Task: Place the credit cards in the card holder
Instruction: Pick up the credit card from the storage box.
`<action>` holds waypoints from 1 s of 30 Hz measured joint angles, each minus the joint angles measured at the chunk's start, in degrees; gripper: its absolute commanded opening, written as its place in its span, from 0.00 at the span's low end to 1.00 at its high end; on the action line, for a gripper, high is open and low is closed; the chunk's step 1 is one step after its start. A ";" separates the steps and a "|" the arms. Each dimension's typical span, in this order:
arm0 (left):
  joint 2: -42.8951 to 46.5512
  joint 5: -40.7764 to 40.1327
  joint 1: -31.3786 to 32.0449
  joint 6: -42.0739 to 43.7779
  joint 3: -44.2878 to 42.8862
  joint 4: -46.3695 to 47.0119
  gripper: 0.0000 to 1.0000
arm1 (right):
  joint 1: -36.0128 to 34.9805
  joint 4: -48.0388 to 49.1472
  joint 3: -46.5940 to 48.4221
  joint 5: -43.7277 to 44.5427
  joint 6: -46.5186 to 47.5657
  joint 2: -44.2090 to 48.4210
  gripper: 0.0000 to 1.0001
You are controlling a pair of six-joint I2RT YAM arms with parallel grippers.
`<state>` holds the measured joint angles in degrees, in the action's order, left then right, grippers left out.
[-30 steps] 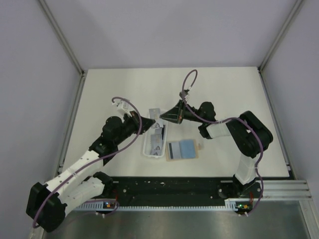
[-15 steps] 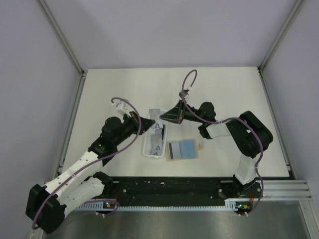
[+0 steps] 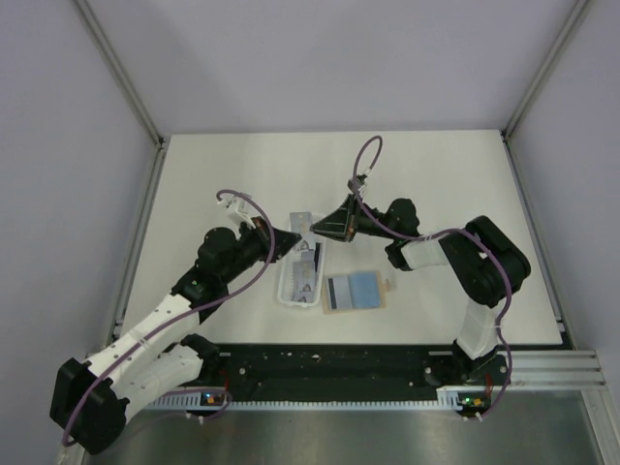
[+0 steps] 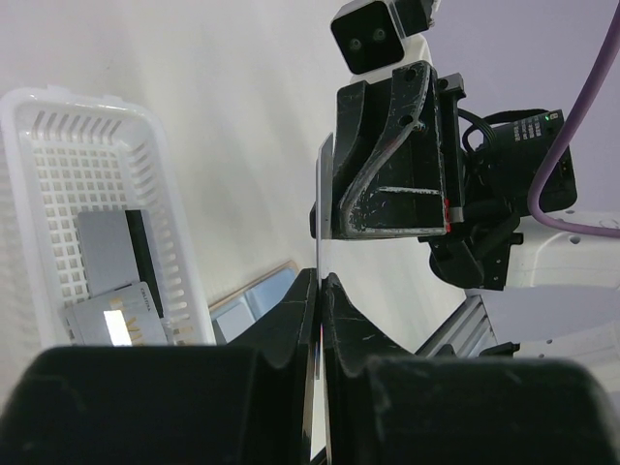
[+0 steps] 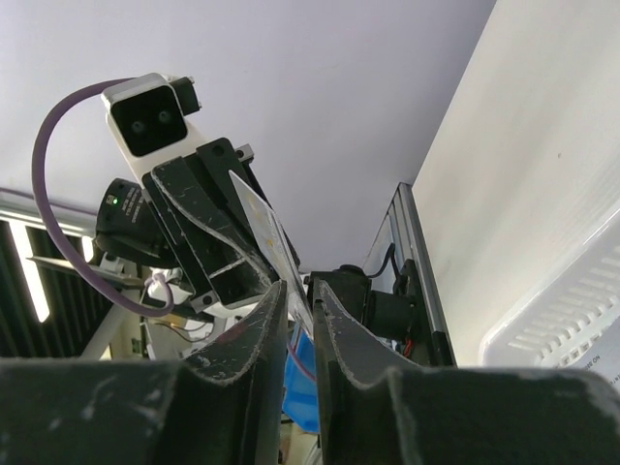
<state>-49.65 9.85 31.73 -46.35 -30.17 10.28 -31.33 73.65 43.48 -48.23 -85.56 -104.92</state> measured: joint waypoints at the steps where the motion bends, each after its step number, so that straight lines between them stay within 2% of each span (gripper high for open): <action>1: 0.00 -0.02 -0.02 0.02 0.00 -0.02 0.07 | 0.00 0.00 0.00 -0.07 0.00 0.00 0.17; 4: 0.00 -0.02 -0.20 0.02 0.00 -0.13 0.07 | 0.00 0.00 0.00 -0.11 0.00 0.00 0.17; 9: 0.02 0.07 -0.24 0.00 0.00 -0.33 0.07 | 0.00 -0.04 -0.59 -0.04 -0.02 0.00 0.00; 12: 0.02 0.22 -0.28 -0.04 0.00 -0.59 0.09 | 0.00 -0.11 -0.76 -0.07 0.02 0.00 0.00; 20: 0.04 -0.24 -0.81 0.00 0.00 -1.49 0.23 | 0.00 0.07 -0.76 -0.35 -0.04 0.00 0.00; 30: 0.28 -0.70 -1.40 0.00 0.00 -1.86 0.18 | 0.00 0.07 -0.83 -0.92 -0.09 0.00 0.00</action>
<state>-49.36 9.15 30.33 -46.35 -30.17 8.43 -31.33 73.71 42.65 -49.15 -85.65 -104.92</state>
